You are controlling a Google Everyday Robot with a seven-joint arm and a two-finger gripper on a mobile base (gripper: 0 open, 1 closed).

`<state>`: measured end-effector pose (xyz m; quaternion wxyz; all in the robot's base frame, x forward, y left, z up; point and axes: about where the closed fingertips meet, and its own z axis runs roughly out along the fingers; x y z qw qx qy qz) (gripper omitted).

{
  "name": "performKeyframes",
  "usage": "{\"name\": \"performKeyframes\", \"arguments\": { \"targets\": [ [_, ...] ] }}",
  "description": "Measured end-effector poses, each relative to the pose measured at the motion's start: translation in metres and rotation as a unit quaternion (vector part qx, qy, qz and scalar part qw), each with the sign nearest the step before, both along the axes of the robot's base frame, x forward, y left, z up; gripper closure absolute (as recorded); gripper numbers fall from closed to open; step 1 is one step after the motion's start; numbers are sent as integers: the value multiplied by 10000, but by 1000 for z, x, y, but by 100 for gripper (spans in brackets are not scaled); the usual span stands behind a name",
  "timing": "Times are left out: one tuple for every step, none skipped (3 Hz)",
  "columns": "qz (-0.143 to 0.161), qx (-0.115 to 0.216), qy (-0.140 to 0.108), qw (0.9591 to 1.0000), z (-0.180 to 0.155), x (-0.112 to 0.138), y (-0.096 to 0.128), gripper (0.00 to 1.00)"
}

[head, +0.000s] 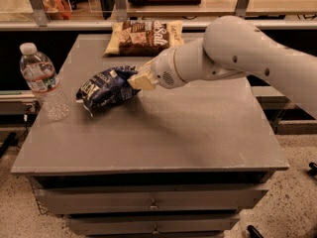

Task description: Move blue chip bag near water bottle

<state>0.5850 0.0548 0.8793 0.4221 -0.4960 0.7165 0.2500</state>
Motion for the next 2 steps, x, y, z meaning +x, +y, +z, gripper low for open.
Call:
{"name": "performKeyframes", "arguments": {
  "targets": [
    [-39, 24, 39, 10000, -6, 0, 2, 22],
    [-63, 22, 61, 10000, -9, 0, 2, 1]
  ]
}}
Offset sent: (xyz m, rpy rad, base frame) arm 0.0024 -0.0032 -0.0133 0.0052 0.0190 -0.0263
